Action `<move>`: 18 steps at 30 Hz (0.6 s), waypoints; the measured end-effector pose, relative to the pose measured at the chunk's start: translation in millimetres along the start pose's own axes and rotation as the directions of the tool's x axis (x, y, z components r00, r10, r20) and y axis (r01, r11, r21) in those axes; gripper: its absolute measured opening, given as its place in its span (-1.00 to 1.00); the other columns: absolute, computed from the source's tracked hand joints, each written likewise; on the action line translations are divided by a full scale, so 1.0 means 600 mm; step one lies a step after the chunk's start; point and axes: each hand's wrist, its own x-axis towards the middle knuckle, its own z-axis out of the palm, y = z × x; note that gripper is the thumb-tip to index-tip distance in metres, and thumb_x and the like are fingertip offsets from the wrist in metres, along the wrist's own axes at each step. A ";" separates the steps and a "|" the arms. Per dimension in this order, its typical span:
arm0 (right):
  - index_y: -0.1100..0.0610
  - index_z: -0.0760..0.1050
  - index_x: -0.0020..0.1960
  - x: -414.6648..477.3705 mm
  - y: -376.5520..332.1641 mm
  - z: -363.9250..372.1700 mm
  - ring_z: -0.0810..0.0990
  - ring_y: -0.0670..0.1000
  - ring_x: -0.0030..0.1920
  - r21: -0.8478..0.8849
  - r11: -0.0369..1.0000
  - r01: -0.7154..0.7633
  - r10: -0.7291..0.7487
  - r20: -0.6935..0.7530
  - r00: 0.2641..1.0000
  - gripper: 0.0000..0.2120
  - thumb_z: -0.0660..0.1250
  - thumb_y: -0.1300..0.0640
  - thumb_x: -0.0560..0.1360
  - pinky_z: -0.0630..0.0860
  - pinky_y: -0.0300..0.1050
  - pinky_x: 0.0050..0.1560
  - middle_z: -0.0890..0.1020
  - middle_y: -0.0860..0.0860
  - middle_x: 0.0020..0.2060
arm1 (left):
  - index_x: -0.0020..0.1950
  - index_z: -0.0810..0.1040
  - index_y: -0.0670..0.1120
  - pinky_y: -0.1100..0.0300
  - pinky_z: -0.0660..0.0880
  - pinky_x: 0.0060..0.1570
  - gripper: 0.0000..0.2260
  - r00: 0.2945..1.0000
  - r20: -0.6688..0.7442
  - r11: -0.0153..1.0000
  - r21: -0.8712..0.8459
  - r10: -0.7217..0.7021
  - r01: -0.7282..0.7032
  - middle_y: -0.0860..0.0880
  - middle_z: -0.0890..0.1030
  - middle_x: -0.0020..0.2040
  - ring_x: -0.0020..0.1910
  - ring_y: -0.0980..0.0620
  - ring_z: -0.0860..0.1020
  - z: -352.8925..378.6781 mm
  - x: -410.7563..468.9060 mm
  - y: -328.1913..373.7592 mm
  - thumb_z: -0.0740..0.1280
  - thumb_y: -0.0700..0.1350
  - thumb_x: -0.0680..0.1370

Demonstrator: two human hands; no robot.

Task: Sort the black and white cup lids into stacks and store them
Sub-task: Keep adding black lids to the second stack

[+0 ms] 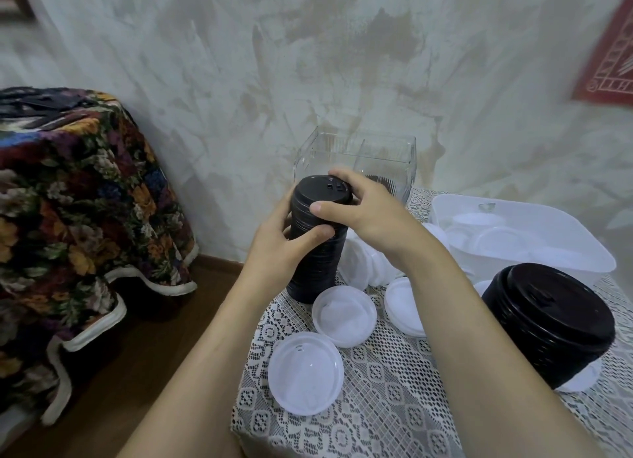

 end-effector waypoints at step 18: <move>0.00 0.51 0.39 -0.011 0.012 0.041 0.66 -0.14 0.14 0.094 0.995 0.026 -0.012 -0.146 0.989 -0.48 0.54 -0.06 0.49 0.57 -0.22 0.14 0.69 -0.11 0.15 | 0.63 0.28 0.03 0.28 0.54 0.19 -0.26 0.999 -0.033 1.000 -0.023 0.016 -0.017 0.13 0.63 0.31 0.29 0.19 0.60 -0.004 -0.002 -0.003 0.51 -0.13 0.50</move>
